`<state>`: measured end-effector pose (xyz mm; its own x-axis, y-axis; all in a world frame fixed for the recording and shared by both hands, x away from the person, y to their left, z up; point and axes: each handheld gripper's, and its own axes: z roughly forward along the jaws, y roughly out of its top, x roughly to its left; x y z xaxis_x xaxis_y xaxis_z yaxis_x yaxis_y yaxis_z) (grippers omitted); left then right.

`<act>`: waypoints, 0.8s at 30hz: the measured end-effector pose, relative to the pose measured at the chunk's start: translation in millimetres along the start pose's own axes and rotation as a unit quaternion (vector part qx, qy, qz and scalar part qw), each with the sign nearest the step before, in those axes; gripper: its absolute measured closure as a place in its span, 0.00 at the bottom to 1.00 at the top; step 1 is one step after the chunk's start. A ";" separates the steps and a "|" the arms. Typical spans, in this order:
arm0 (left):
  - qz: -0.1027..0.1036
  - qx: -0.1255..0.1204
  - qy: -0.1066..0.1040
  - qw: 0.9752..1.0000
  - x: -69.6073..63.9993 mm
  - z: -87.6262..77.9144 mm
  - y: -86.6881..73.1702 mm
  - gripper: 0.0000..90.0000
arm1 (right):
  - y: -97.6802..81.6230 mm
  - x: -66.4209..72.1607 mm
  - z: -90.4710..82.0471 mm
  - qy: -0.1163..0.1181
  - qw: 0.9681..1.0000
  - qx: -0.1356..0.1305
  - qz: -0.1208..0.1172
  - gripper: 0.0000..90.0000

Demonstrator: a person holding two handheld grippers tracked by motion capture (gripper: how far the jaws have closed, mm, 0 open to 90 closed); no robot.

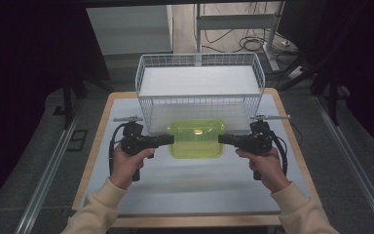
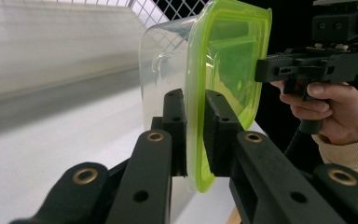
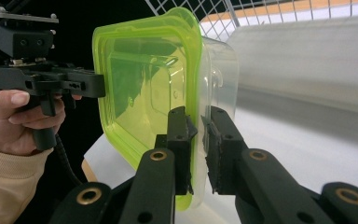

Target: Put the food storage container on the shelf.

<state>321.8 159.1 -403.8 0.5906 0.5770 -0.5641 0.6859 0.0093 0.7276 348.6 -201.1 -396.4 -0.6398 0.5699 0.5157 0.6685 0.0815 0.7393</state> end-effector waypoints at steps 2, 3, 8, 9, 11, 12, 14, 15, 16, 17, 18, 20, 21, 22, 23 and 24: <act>0.002 -0.002 0.002 1.000 -1.2 -0.9 4.8 0.90 | 5.4 2.0 -1.0 -0.003 1.000 -0.003 -0.003 0.90; 0.001 -0.002 0.002 1.000 -1.8 -1.4 7.2 0.90 | 7.2 2.5 -1.4 -0.004 1.000 -0.004 -0.005 0.90; 0.004 -0.005 0.003 1.000 -4.4 -2.9 17.8 0.90 | 20.2 7.5 -4.7 -0.010 1.000 -0.010 -0.015 0.90; 0.008 -0.005 0.004 1.000 -5.6 -3.9 22.2 0.90 | 22.5 8.2 -5.4 -0.010 1.000 -0.010 -0.016 0.90; 0.011 -0.006 0.003 1.000 -6.5 -5.0 26.8 0.90 | 25.7 9.3 -6.3 -0.010 1.000 -0.013 -0.015 0.90; 0.011 -0.006 0.003 1.000 -6.5 -5.0 26.8 0.90 | 25.7 9.3 -6.3 -0.010 1.000 -0.013 -0.015 0.90; 0.016 -0.008 0.005 1.000 -8.1 -6.9 33.8 0.90 | 32.5 12.1 -8.0 -0.011 1.000 -0.017 -0.021 0.90; 0.016 -0.008 0.005 1.000 -8.1 -6.9 33.8 0.90 | 32.5 12.1 -8.0 -0.011 1.000 -0.017 -0.021 0.90; 0.015 -0.009 0.004 1.000 -9.0 -7.4 36.0 0.90 | 34.2 12.8 -8.3 -0.012 1.000 -0.018 -0.022 0.90; 0.020 -0.011 0.006 1.000 -9.7 -8.2 39.0 0.90 | 36.5 14.0 -9.0 -0.012 1.000 -0.019 -0.021 0.90; 0.019 -0.011 0.004 1.000 -10.3 -8.6 40.7 0.90 | 39.4 15.1 -9.7 -0.013 0.999 -0.021 -0.024 0.90; 0.020 -0.014 0.003 1.000 -11.2 -9.3 47.2 0.90 | 46.1 16.7 -11.5 -0.015 0.999 -0.024 -0.027 0.90; 0.020 -0.014 0.003 1.000 -11.2 -9.3 47.2 0.90 | 46.1 16.7 -11.5 -0.015 0.999 -0.024 -0.027 0.90; 0.023 -0.013 0.002 1.000 -11.2 -9.3 49.7 0.90 | 47.6 17.0 -11.8 -0.015 0.999 -0.024 -0.027 0.90; 0.026 -0.014 0.002 1.000 -11.0 -9.3 52.9 0.90 | 51.9 17.6 -12.5 -0.017 0.999 -0.025 -0.028 0.90; 0.026 -0.014 0.001 1.000 -11.1 -9.4 54.7 0.90 | 53.3 17.6 -12.7 -0.017 0.999 -0.025 -0.028 0.90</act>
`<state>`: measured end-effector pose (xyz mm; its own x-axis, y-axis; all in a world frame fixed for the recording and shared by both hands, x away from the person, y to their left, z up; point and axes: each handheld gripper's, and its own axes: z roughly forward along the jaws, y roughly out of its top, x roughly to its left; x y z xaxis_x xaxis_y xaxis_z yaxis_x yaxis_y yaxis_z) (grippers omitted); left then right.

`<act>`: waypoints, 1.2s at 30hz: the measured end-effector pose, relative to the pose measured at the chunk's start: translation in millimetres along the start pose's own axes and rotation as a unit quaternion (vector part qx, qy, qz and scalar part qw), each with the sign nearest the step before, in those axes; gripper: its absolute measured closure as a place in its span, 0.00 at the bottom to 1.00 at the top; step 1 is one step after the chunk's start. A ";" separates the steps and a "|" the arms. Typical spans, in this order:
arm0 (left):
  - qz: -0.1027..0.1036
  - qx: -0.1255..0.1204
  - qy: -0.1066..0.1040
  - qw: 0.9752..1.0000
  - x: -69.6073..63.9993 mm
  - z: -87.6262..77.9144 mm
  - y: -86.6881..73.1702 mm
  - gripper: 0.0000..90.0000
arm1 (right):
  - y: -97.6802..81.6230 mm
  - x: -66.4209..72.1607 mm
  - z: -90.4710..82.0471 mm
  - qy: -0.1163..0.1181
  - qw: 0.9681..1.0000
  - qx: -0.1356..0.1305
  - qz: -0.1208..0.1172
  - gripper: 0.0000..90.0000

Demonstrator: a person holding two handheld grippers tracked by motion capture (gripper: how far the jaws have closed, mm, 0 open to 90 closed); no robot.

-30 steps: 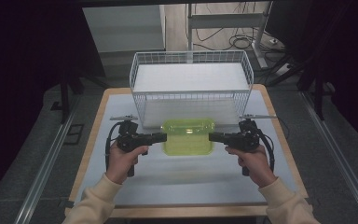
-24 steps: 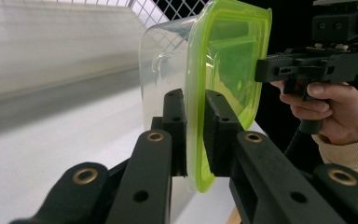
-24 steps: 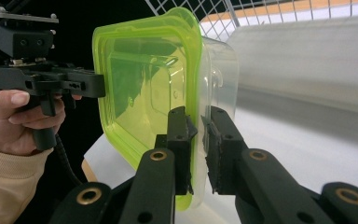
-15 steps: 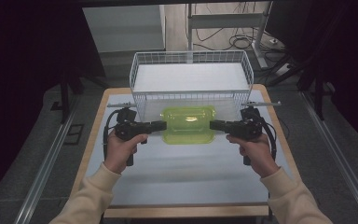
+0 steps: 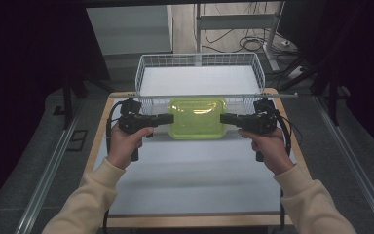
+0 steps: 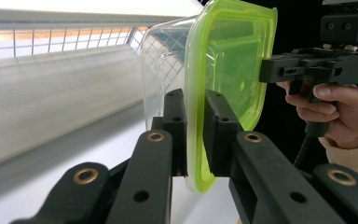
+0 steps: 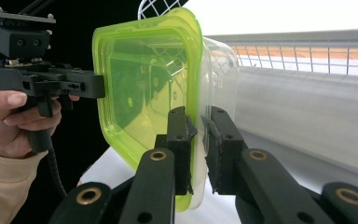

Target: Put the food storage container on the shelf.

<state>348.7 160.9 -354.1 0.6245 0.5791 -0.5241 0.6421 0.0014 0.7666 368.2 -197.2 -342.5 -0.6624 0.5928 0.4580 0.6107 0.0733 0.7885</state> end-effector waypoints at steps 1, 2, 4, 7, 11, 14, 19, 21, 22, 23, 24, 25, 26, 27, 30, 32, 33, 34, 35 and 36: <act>-0.001 -0.001 0.000 1.000 0.1 -0.1 1.7 0.90 | 1.8 -0.1 -0.2 0.000 1.000 0.001 0.000 0.90; -0.004 -0.002 0.000 1.000 0.0 -0.2 3.4 0.90 | 3.4 -0.2 -0.1 0.000 1.000 0.000 -0.001 0.90; 0.000 -0.002 0.000 1.000 0.7 -0.3 7.1 0.90 | 6.7 -0.1 0.2 -0.001 1.000 -0.003 -0.001 0.90; 0.001 -0.003 0.002 1.000 1.3 -0.4 12.8 0.90 | 12.1 0.1 0.4 -0.002 1.000 -0.003 -0.002 0.90; -0.001 -0.005 0.004 1.000 1.9 -0.2 17.9 0.90 | 17.4 -0.6 1.4 -0.002 1.000 -0.004 -0.002 0.90; 0.000 -0.007 0.006 1.000 3.6 1.1 24.6 0.90 | 24.0 -2.6 3.5 -0.005 1.000 -0.007 -0.003 0.90; 0.000 -0.006 0.007 1.000 6.0 2.6 31.0 0.90 | 29.8 -4.4 5.4 -0.008 1.000 -0.008 -0.001 0.90; 0.002 -0.006 0.009 1.000 7.4 3.5 34.7 0.90 | 34.2 -5.6 6.5 -0.010 1.000 -0.007 0.002 0.90; 0.003 -0.007 0.007 1.000 8.3 3.9 36.8 0.90 | 35.9 -6.1 6.8 -0.010 1.000 -0.008 0.002 0.90; 0.001 -0.010 0.008 1.000 9.8 4.7 40.6 0.90 | 37.7 -6.4 6.8 -0.011 1.000 -0.008 0.002 0.90; 0.002 -0.010 0.008 1.000 10.2 5.4 42.5 0.90 | 39.6 -6.9 7.3 -0.011 1.000 -0.010 0.002 0.90; 0.002 -0.010 0.008 1.000 10.2 5.4 42.5 0.90 | 39.6 -6.9 7.3 -0.011 1.000 -0.010 0.002 0.90; 0.003 -0.010 0.009 1.000 10.4 6.2 44.9 0.90 | 44.0 -8.6 7.8 -0.013 1.000 -0.011 0.005 0.90; 0.001 -0.010 0.011 1.000 10.3 6.5 46.3 0.90 | 44.0 -8.6 7.8 -0.013 1.000 -0.011 0.005 0.90; 0.003 -0.010 0.010 1.000 12.3 8.1 52.3 0.90 | 49.1 -10.5 8.5 -0.015 1.000 -0.013 0.006 0.90; 0.002 -0.009 0.011 1.000 14.2 9.8 56.2 0.90 | 53.2 -11.4 9.1 -0.018 1.000 -0.014 0.009 0.89; 0.000 -0.010 0.012 1.000 14.7 10.8 57.7 0.90 | 55.1 -12.1 9.6 -0.019 1.000 -0.014 0.008 0.89; 0.000 -0.009 0.013 1.000 15.2 11.7 59.1 0.90 | 56.9 -12.6 9.9 -0.021 1.000 -0.011 0.010 0.89; 0.001 -0.009 0.014 1.000 15.6 12.2 60.2 0.90 | 58.6 -13.5 10.6 -0.023 1.000 -0.012 0.010 0.89; 0.001 -0.009 0.015 1.000 16.1 13.2 61.8 0.90 | 60.1 -13.8 10.9 -0.025 1.000 -0.011 0.010 0.89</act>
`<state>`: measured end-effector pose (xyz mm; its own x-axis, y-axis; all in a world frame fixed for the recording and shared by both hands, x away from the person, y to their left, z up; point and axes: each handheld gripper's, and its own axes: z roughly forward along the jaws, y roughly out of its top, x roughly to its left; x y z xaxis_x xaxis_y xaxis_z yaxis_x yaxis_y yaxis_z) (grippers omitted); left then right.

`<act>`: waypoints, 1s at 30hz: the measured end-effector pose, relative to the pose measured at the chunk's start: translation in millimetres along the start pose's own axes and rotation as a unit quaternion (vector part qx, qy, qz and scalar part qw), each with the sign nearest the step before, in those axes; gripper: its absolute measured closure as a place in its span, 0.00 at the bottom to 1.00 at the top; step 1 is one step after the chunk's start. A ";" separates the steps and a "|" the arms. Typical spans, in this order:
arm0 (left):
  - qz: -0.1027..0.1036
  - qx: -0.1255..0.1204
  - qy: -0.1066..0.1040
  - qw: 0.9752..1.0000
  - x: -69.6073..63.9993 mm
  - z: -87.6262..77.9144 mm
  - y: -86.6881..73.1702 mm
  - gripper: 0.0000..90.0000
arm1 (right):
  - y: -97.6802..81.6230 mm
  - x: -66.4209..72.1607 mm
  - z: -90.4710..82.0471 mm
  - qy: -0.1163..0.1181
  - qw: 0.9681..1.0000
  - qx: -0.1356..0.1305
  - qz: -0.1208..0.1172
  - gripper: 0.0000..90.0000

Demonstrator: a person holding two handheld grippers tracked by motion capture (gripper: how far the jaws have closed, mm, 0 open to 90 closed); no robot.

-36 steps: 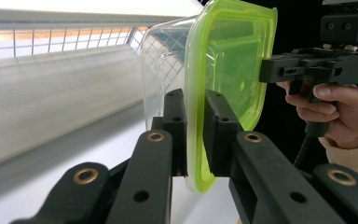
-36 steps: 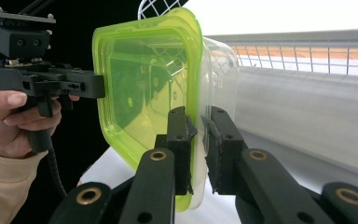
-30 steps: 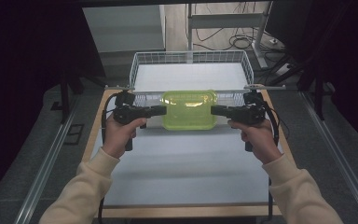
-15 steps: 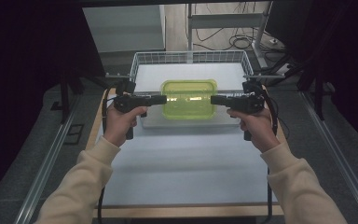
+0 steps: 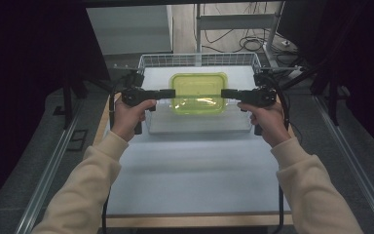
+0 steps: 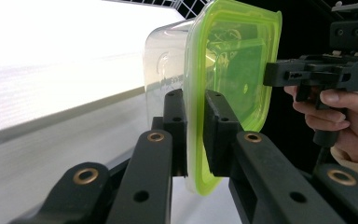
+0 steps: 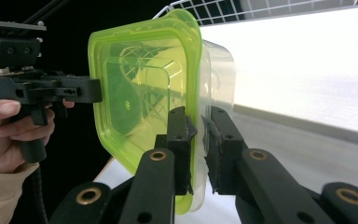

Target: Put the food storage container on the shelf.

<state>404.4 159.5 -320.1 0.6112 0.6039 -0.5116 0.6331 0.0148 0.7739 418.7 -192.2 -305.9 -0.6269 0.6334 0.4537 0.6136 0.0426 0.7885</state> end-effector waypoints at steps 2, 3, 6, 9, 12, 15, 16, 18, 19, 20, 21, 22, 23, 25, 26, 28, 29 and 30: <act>-0.001 0.000 0.000 1.000 1.4 1.2 1.9 0.90 | 3.4 -1.1 1.2 -0.005 1.000 0.001 -0.001 0.89; -0.005 -0.002 -0.001 1.000 2.4 2.4 3.0 0.90 | 4.9 -1.5 1.9 -0.005 1.000 0.000 -0.001 0.89; -0.007 0.000 -0.001 1.000 5.1 4.1 5.9 0.90 | 8.7 -2.2 3.5 -0.009 1.000 0.000 -0.003 0.89; -0.007 0.004 -0.001 1.000 7.8 5.6 9.3 0.90 | 12.3 -3.2 4.8 -0.012 1.000 0.002 -0.004 0.89; -0.010 0.010 -0.001 1.000 10.8 6.9 13.7 0.90 | 15.3 -4.0 5.9 -0.013 1.000 0.003 -0.003 0.89; -0.012 0.009 0.000 1.000 12.5 7.7 17.9 0.90 | 19.3 -4.7 7.6 -0.014 1.000 0.002 -0.003 0.89; -0.011 0.010 0.002 1.000 13.3 8.0 20.1 0.90 | 20.2 -4.9 8.1 -0.014 1.000 0.002 -0.002 0.89; -0.013 0.007 0.004 1.000 13.9 9.4 23.0 0.90 | 23.1 -5.9 9.5 -0.015 1.000 0.003 0.001 0.89; -0.012 0.010 0.007 1.000 14.6 9.9 24.9 0.90 | 24.7 -6.6 10.5 -0.015 1.000 0.002 0.001 0.89; -0.010 0.011 0.009 1.000 15.6 10.5 26.7 0.90 | 26.3 -7.2 11.0 -0.017 1.000 0.003 0.003 0.89; -0.012 0.009 0.009 1.000 16.6 11.8 28.9 0.90 | 28.1 -8.0 11.9 -0.018 1.000 0.003 0.004 0.89; -0.014 0.010 0.009 1.000 17.2 12.7 30.3 0.90 | 30.4 -9.2 12.8 -0.020 1.000 0.002 0.005 0.89; -0.014 0.011 0.011 1.000 18.1 13.8 32.1 0.90 | 31.6 -9.8 13.5 -0.021 1.000 0.002 0.006 0.89; -0.017 0.012 0.014 1.000 19.8 16.4 35.6 0.90 | 35.4 -11.9 15.5 -0.026 1.000 0.003 0.011 0.89; -0.018 0.013 0.015 1.000 20.6 17.9 37.7 0.90 | 36.5 -12.6 16.1 -0.028 1.000 0.003 0.012 0.89; -0.020 0.014 0.016 1.000 22.0 20.7 41.3 0.90 | 40.3 -15.7 17.9 -0.032 0.999 0.004 0.017 0.89; -0.020 0.014 0.016 1.000 22.0 20.7 41.3 0.90 | 40.3 -15.7 17.9 -0.032 0.999 0.004 0.017 0.89; -0.021 0.015 0.017 1.000 22.4 21.9 42.2 0.90 | 41.4 -16.4 18.0 -0.034 0.999 0.005 0.019 0.89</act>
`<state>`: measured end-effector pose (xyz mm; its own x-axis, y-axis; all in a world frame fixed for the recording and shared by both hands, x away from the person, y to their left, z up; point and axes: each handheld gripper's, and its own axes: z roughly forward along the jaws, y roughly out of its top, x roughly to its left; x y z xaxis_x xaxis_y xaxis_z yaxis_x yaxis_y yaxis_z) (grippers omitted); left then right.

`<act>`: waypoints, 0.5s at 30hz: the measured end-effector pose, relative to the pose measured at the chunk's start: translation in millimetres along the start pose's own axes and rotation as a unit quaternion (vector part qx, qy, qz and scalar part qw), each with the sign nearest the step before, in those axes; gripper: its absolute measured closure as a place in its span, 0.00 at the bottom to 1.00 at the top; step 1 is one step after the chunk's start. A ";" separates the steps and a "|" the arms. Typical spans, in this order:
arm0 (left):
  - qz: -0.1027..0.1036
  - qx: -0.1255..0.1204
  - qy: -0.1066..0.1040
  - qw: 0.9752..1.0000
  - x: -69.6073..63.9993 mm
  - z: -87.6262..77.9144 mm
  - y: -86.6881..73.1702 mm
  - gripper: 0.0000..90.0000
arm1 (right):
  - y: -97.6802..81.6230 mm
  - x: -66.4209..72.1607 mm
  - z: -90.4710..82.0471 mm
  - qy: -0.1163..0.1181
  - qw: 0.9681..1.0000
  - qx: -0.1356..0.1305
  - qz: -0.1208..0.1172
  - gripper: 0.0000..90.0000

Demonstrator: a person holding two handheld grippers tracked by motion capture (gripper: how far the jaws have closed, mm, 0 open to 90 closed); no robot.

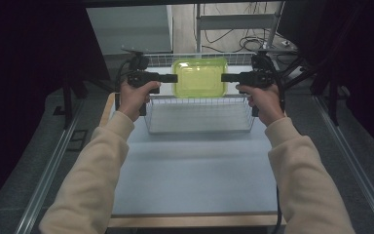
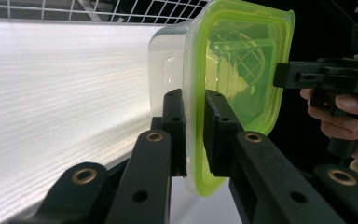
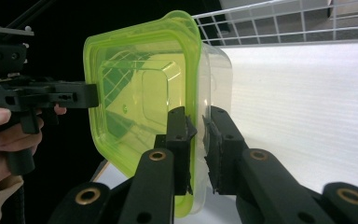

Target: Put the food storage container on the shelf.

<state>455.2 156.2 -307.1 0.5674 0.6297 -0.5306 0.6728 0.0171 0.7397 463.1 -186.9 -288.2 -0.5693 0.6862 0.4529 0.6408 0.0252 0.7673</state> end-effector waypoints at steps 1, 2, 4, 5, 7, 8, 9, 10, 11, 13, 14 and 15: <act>0.002 0.001 0.001 1.000 0.6 1.5 1.2 0.90 | 0.9 -0.8 0.5 -0.001 1.000 0.000 0.002 0.89; 0.003 0.003 0.003 1.000 0.7 2.5 2.1 0.90 | 1.7 -2.1 1.2 -0.004 1.000 0.001 0.002 0.89; 0.000 0.004 0.005 1.000 0.7 4.4 3.5 0.90 | 2.7 -3.8 2.0 -0.006 1.000 0.001 0.004 0.89; -0.002 0.005 0.006 1.000 0.6 5.8 4.5 0.90 | 3.1 -5.1 2.5 -0.008 1.000 0.001 0.006 0.89; -0.004 0.007 0.008 1.000 1.2 8.2 6.0 0.89 | 3.8 -8.6 4.6 -0.010 1.000 0.002 0.012 0.89; -0.006 0.009 0.009 1.000 1.4 10.3 7.3 0.89 | 4.1 -9.7 5.5 -0.012 1.000 0.001 0.015 0.88; -0.008 0.010 0.010 1.000 1.6 11.4 8.0 0.89 | 4.6 -11.7 6.7 -0.013 1.000 0.001 0.019 0.88; -0.011 0.010 0.011 1.000 2.1 12.9 9.0 0.89 | 5.0 -12.8 7.2 -0.015 1.000 0.003 0.020 0.88; -0.011 0.013 0.012 1.000 2.9 14.0 9.8 0.89 | 5.6 -14.6 8.5 -0.015 1.000 0.002 0.025 0.88; -0.010 0.020 0.016 1.000 4.8 16.7 11.2 0.89 | 6.7 -17.1 10.4 -0.017 0.999 0.004 0.030 0.88; -0.009 0.021 0.017 1.000 5.8 17.8 11.9 0.89 | 7.1 -18.5 11.7 -0.018 0.999 0.006 0.030 0.88; -0.013 0.018 0.018 1.000 5.9 18.9 12.4 0.89 | 8.1 -20.0 13.8 -0.021 0.999 0.007 0.035 0.88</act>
<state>475.9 145.5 -308.8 0.5320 0.6565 -0.5347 0.7048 0.0065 0.7093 486.7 -190.3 -297.2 -0.5016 0.7161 0.4854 0.6855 -0.0133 0.7279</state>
